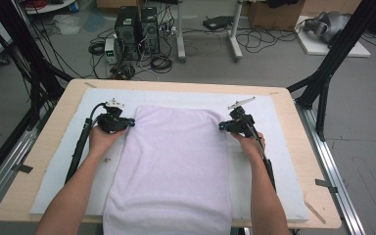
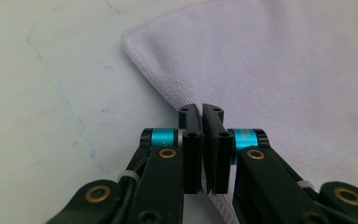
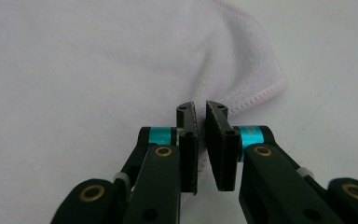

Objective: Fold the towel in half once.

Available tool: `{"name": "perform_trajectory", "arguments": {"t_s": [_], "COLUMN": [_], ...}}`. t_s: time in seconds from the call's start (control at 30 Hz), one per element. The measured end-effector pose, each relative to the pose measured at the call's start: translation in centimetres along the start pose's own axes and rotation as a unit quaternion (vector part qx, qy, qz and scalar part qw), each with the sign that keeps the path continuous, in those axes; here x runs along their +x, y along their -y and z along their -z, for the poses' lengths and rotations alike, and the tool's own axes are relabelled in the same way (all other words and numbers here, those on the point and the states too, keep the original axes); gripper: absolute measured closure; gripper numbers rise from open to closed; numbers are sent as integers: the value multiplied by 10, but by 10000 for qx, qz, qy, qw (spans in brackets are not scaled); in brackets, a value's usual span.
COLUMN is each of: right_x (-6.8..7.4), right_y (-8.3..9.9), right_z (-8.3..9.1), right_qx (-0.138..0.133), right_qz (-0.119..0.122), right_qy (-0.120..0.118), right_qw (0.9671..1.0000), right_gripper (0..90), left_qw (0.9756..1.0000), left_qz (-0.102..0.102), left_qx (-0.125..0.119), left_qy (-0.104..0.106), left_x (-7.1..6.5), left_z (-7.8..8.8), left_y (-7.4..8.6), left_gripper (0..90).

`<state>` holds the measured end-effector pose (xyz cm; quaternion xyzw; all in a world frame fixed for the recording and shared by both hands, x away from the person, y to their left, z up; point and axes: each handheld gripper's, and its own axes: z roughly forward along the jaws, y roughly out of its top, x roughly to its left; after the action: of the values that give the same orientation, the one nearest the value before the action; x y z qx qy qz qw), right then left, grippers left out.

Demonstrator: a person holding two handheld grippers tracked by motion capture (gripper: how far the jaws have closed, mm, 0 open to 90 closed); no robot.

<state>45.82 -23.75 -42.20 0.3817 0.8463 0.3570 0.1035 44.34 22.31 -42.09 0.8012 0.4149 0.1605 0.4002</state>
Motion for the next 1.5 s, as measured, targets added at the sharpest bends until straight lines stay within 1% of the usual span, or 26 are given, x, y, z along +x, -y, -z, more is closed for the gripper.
{"name": "perform_trajectory", "arguments": {"t_s": [0.13,0.17,0.23,0.3,0.37,0.47,0.57,0.6,0.67,0.73,0.77,0.8,0.87,0.9,0.93,0.97,1.07,1.1,1.17,1.23,1.3,1.37,1.4,1.43,1.47,1.5], "right_x": [-1,0,2,8,16,31,45,49,58,66,69,70,72,71,68,66,60,59,56,54,51,47,47,47,48,49], "right_y": [-5,-5,-5,-4,-1,9,26,31,47,59,65,69,75,75,75,72,60,55,46,40,39,39,39,39,39,39], "right_z": [20,26,37,49,61,74,79,79,78,76,76,75,77,79,81,83,85,84,78,68,55,42,36,31,27,22], "right_qx": [-468,-515,-573,-577,-709,-694,-608,-566,-524,-320,-309,-261,-131,-127,-202,-262,-324,-300,-292,-220,-47,136,212,290,387,468], "right_qz": [-100,-111,-120,-17,104,261,311,303,333,353,357,368,396,354,306,238,239,244,309,233,169,37,-8,1,-33,8], "right_qy": [-298,-340,-447,-504,-593,-718,-819,-838,-910,-958,-987,-1008,-899,-893,-929,-889,-718,-688,-619,-655,-681,-760,-780,-831,-886,-917], "right_qw": [9984,9980,9973,9971,9957,9947,9943,9944,9939,9943,9940,9939,9951,9953,9950,9954,9966,9969,9972,9973,9975,9970,9967,9961,9953,9947], "right_gripper": [832,832,831,828,827,826,825,825,825,822,814,791,697,635,592,564,495,487,470,456,431,430,436,474,523,581], "left_qw": [9997,9995,9988,9985,9975,9967,9959,9955,9957,9952,9952,9950,9954,9957,9960,9962,9965,9968,9977,9983,9984,9977,9977,9974,9971,9974], "left_qz": [-139,-191,-175,-208,-385,-520,-635,-646,-702,-748,-773,-814,-740,-694,-659,-624,-597,-519,-369,-225,-120,-3,-6,-54,-126,-214], "left_qx": [-190,-245,-427,-424,-520,-533,-515,-542,-402,-304,-179,-134,-116,-125,-184,-251,-372,-388,-300,-191,-81,88,223,274,293,288], "left_qy": [58,75,163,271,272,332,384,427,458,560,575,560,591,597,579,559,458,462,477,502,539,667,646,670,688,620], "left_x": [-3,-5,-8,-12,-21,-33,-43,-49,-56,-60,-61,-62,-61,-59,-58,-57,-51,-49,-43,-38,-35,-33,-33,-33,-34,-35], "left_z": [22,28,41,51,61,75,86,91,95,97,98,99,101,102,103,103,99,94,82,69,56,44,38,35,32,31], "left_y": [-5,-6,-5,-3,3,18,38,48,64,78,83,87,90,89,86,82,68,64,57,53,50,50,50,50,50,50], "left_gripper": [861,860,859,858,858,858,858,858,858,840,816,778,679,619,587,571,536,536,522,490,410,382,388,428,535,646]}}
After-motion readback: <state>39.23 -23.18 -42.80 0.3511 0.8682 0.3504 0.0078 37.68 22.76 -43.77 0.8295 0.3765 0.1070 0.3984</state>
